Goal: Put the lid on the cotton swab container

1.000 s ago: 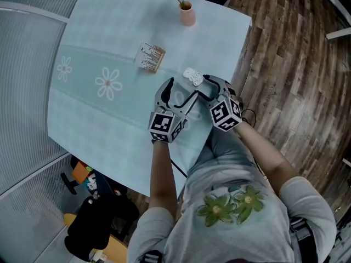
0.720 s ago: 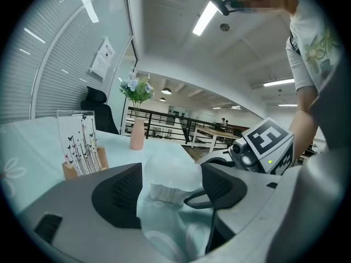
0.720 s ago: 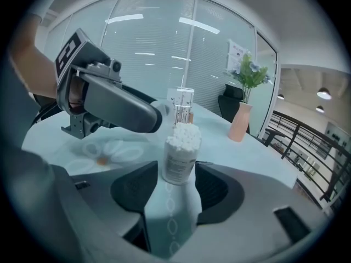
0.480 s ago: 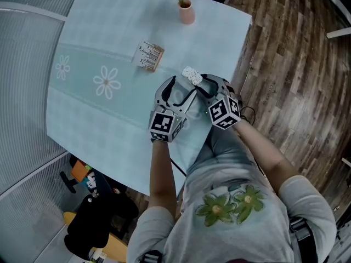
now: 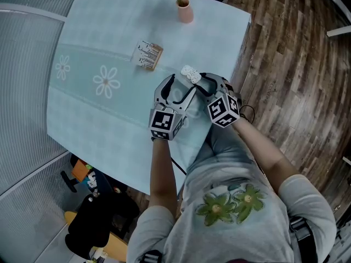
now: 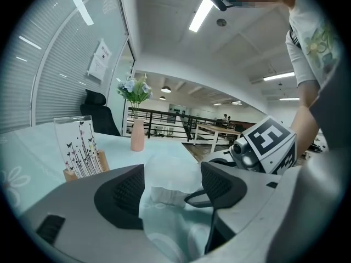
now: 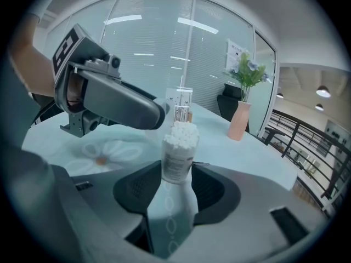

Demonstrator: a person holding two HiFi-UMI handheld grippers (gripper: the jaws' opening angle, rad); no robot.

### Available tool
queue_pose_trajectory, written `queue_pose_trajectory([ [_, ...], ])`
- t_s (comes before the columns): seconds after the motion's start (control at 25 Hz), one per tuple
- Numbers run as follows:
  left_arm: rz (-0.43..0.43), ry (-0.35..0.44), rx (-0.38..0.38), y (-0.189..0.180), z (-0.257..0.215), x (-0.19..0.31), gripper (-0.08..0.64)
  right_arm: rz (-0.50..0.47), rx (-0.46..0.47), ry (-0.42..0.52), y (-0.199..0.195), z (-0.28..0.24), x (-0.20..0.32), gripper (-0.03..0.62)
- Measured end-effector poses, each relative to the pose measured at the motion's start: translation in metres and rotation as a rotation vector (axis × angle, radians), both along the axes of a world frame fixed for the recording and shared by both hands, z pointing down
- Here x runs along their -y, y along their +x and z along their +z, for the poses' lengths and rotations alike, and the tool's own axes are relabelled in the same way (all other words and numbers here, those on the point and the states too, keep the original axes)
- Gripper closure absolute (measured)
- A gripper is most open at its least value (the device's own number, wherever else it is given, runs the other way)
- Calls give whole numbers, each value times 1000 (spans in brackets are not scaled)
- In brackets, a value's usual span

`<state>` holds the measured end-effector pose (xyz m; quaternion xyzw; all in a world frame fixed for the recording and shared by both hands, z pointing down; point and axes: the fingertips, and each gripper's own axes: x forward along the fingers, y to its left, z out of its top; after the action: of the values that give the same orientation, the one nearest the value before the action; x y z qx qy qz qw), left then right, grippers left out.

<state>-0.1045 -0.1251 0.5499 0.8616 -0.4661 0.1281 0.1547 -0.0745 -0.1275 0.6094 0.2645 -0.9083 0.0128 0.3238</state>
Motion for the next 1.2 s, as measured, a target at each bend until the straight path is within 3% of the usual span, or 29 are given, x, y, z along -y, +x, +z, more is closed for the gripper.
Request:
queue_pose_trajectory([
  [1.2, -53, -14, 73, 13, -4, 16, 244, 3, 8, -11, 1, 2, -1, 416],
])
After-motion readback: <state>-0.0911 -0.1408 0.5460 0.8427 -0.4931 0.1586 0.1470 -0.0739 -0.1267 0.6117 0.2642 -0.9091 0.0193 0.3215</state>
